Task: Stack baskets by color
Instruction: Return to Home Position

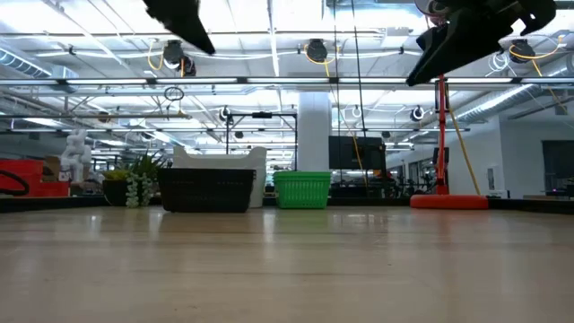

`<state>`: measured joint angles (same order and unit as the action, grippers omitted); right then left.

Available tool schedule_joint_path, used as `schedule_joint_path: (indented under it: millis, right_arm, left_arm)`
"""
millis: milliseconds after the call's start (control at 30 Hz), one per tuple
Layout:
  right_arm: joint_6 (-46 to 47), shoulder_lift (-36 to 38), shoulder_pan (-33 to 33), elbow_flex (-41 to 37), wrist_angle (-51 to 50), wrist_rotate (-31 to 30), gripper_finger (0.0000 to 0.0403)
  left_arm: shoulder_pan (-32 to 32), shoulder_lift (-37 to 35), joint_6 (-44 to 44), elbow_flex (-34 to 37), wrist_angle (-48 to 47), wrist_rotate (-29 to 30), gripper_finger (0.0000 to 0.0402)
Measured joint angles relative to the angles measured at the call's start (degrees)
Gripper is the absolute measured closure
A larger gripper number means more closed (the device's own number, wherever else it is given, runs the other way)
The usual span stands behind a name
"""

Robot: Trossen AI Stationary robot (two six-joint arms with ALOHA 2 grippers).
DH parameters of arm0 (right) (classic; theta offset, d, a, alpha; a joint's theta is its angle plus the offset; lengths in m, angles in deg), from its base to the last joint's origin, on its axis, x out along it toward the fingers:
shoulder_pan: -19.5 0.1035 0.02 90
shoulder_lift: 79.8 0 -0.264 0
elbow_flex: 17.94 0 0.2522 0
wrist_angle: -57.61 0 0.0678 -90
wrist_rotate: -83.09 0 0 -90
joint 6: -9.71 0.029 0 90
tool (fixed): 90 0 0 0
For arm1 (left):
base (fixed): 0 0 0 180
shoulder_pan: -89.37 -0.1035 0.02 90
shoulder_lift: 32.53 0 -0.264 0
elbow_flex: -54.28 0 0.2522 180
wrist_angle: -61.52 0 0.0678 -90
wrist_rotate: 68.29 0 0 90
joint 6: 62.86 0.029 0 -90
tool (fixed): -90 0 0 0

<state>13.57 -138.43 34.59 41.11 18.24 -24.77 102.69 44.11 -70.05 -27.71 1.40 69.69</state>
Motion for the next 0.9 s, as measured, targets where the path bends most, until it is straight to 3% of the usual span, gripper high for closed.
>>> schedule_joint_path:
  millis: [333,433,533,900]
  right_arm:
    - [-5.8,1.3,0.0,0.0,4.8,0.0,0.0361]
    - [-7.7,3.8,0.0,0.0,5.0,0.0,0.0393]
    - [-8.9,7.2,0.0,0.0,5.3,0.0,0.0396]
    - [-13.1,18.6,0.0,-3.7,6.4,0.2,0.0401]
  left_arm:
    - [4.6,-12.8,-3.7,3.7,2.7,0.0,0.0243]
    - [5.7,-16.0,-1.2,7.4,7.9,-0.3,0.0243]
    - [5.8,-19.5,2.5,12.5,14.8,-3.8,0.0249]
    - [-0.7,-31.7,14.2,28.9,40.7,-22.0,0.0393]
